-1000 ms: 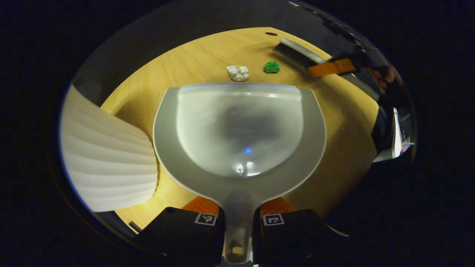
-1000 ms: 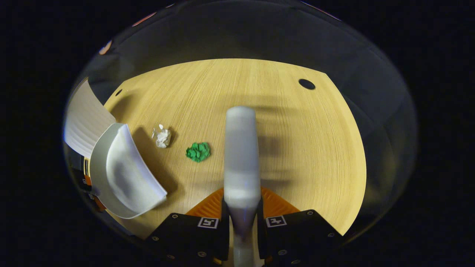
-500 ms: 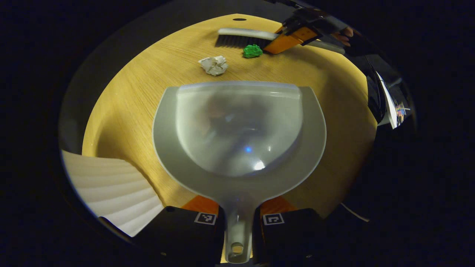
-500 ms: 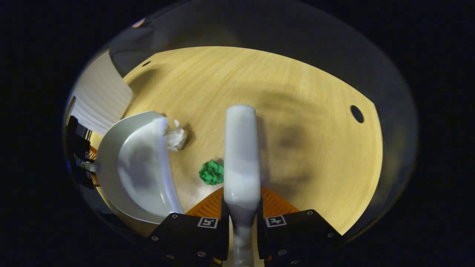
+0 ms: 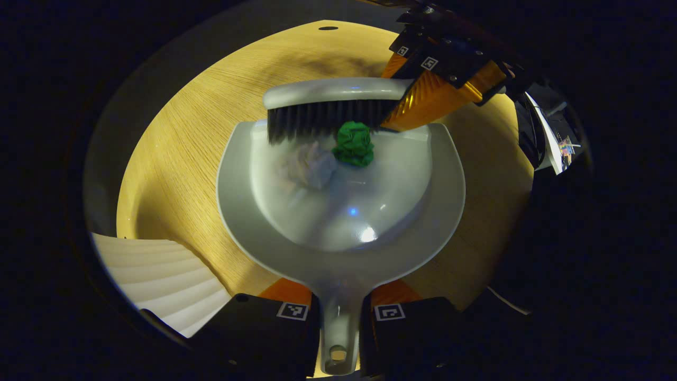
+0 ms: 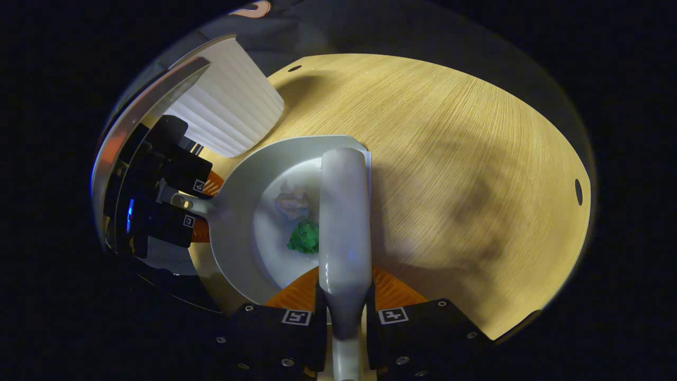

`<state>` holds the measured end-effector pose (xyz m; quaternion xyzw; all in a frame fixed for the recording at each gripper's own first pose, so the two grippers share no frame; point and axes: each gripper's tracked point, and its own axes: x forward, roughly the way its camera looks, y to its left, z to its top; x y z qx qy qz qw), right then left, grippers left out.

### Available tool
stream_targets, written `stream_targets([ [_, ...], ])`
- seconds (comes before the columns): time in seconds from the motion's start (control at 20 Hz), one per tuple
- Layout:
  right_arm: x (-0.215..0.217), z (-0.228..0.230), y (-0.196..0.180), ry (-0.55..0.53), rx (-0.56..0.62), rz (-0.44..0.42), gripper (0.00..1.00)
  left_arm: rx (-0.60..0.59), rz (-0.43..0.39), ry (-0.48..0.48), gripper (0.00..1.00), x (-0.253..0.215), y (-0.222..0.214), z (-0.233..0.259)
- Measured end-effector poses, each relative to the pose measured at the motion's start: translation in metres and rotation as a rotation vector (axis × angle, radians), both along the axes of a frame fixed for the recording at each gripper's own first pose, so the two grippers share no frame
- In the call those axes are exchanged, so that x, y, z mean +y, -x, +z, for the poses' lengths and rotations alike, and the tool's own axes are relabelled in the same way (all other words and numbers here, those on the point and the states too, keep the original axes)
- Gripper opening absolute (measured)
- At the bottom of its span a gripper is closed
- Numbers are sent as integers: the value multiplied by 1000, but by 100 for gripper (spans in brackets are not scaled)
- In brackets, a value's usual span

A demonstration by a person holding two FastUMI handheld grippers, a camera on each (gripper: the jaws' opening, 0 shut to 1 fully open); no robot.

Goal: Pick up the small broom and dustpan from the desktop, sweep the trash into the dustpan with the broom, and then empty the trash into the garbage bin.

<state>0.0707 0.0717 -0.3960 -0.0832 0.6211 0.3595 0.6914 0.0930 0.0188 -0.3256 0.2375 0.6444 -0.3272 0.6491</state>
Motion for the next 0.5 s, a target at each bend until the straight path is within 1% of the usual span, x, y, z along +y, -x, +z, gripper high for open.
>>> stream_targets([
  [0.05,2,2,2,-1,-4,-22,31,-4,21,5,31,-2,1,1],
  [0.3,-25,1,-23,67,-53,-195,31,-13,218,15,31,-18,8,0],
  [0.45,-42,2,-23,112,-77,-286,31,-14,348,-2,31,-31,8,0],
  [0.5,-46,-1,-19,142,-85,-325,31,-21,395,-9,31,-33,17,1],
])
